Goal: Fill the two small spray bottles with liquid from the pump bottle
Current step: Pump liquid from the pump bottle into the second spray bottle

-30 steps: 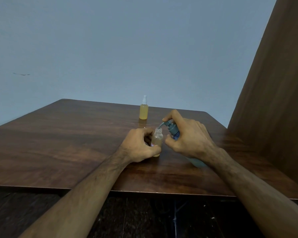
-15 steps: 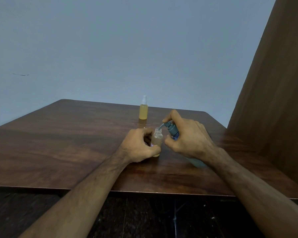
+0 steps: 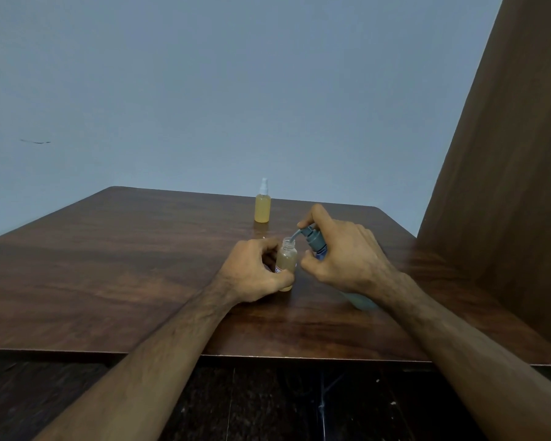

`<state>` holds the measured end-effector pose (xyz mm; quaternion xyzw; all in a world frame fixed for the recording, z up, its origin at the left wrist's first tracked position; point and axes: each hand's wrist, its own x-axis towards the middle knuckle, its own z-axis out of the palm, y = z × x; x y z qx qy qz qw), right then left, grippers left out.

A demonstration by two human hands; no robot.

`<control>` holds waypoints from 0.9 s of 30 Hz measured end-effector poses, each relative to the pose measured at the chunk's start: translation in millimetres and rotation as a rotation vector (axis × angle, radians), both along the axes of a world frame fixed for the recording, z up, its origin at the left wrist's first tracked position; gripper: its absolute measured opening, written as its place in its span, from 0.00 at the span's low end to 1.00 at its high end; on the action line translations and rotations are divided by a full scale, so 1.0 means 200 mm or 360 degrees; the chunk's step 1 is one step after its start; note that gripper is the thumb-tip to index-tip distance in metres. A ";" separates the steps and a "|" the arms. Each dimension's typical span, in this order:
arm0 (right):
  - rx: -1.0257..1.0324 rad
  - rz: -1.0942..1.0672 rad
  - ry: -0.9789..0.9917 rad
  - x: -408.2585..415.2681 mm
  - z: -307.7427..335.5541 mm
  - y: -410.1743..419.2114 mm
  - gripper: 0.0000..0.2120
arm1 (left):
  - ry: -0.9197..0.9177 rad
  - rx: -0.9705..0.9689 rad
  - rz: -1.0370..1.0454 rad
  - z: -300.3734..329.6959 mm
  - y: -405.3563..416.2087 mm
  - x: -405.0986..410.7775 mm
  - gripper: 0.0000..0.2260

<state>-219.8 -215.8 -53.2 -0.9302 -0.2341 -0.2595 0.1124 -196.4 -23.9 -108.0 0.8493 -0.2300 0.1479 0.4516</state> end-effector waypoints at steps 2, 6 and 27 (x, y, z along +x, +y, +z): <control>0.0026 0.0002 -0.0013 0.00 0.00 0.00 0.20 | -0.0001 0.0001 -0.0003 0.00 0.00 0.00 0.09; 0.0027 0.0006 -0.0004 0.00 0.00 0.00 0.21 | -0.0020 0.0003 -0.0007 -0.01 0.00 0.01 0.07; 0.0056 -0.0001 -0.0035 0.00 0.00 0.00 0.21 | -0.0022 0.0003 -0.0015 -0.01 0.00 0.01 0.08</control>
